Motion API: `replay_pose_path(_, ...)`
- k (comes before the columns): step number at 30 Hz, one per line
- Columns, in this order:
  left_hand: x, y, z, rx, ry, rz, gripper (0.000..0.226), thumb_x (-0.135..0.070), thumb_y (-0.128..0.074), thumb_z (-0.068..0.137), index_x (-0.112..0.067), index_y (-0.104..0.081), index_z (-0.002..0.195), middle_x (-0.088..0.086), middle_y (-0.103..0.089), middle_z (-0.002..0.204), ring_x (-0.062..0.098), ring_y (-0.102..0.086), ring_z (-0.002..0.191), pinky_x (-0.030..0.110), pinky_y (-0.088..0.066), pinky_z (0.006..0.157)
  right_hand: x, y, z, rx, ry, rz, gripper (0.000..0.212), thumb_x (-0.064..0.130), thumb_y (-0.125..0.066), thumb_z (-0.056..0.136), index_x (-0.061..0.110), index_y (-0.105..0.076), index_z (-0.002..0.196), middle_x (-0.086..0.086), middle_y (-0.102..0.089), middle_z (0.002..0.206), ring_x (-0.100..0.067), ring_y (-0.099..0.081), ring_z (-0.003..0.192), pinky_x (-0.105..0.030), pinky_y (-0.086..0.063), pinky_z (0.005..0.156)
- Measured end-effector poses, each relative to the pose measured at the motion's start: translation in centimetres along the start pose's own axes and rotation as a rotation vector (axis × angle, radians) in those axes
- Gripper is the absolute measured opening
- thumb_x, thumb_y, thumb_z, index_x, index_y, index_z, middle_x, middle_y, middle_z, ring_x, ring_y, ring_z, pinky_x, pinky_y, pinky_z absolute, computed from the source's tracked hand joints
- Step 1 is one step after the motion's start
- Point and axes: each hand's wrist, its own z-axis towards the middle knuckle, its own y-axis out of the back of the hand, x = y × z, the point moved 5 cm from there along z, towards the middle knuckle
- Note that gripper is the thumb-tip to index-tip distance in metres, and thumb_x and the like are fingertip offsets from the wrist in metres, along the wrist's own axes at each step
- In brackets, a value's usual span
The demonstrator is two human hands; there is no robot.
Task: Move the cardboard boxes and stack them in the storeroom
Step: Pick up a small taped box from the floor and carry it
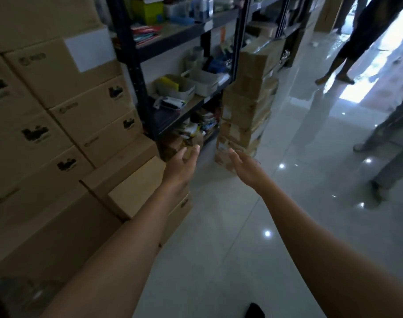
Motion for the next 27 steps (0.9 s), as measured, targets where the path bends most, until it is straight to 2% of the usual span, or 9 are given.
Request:
replay_pose_path(3,-3.3,-4.1,3.4,0.014,-0.009,-0.018,0.078,-0.072,-0.038,0.088,-0.022,-0.038,0.148,0.0,-0.038,0.152,0.022,-0.037,0.138,0.042,-0.034,0.111,-2.1,3.8,3.8,-0.02,-0.002,0.063,0.066,0.06,-0.028,0.096,0.016,-0.043,0.143,-0.009,-0.046,0.145,-0.027,-0.039,0.135,-0.038,-0.03,0.109)
replay_pose_path(6,-5.9,-8.1,6.7,0.016,0.004,0.0,0.077,-0.073,-0.037,0.088,-0.022,-0.042,0.145,0.001,-0.043,0.149,0.022,-0.04,0.136,0.04,-0.034,0.11,-3.9,7.1,7.1,-0.023,0.012,0.103,0.061,0.055,-0.03,0.098,0.014,-0.048,0.139,-0.011,-0.051,0.14,-0.027,-0.043,0.131,-0.036,-0.033,0.104)
replay_pose_path(10,-8.9,-12.7,11.4,0.034,0.011,-0.034,0.069,-0.064,-0.041,0.092,-0.02,-0.042,0.145,0.002,-0.043,0.149,0.022,-0.04,0.136,0.035,-0.032,0.11,-6.4,11.0,12.4,-0.001,-0.017,0.114,0.065,0.056,-0.029,0.097,0.015,-0.037,0.146,-0.009,-0.042,0.148,-0.027,-0.035,0.138,-0.039,-0.027,0.111)
replay_pose_path(15,-12.5,-17.1,19.0,0.055,0.012,-0.028,0.095,-0.087,-0.033,0.071,-0.026,-0.048,0.141,-0.004,-0.046,0.147,0.02,-0.042,0.134,0.042,-0.035,0.111,-9.1,15.5,21.5,-0.009,-0.026,0.113,0.066,0.059,-0.028,0.097,0.017,-0.036,0.147,-0.009,-0.041,0.149,-0.028,-0.034,0.14,-0.043,-0.026,0.114)
replay_pose_path(19,-14.5,-19.7,27.1,0.056,0.009,-0.031,0.072,-0.069,-0.034,0.091,-0.022,-0.042,0.146,0.0,-0.043,0.149,0.021,-0.04,0.136,0.036,-0.034,0.108,-10.1,18.3,29.6,-0.037,-0.021,0.096,0.071,0.064,-0.027,0.094,0.016,-0.038,0.146,-0.009,-0.045,0.147,-0.026,-0.037,0.138,-0.045,-0.029,0.114)
replay_pose_path(27,-18.1,-24.0,41.9,0.092,0.08,-0.07,0.071,-0.065,-0.03,0.094,-0.017,-0.042,0.146,0.003,-0.043,0.149,0.022,-0.038,0.137,0.042,-0.031,0.114,-11.6,24.0,45.5,-0.094,-0.065,0.176,0.067,0.059,-0.03,0.096,0.013,-0.041,0.144,-0.008,-0.044,0.147,-0.023,-0.037,0.138,-0.042,-0.029,0.114)
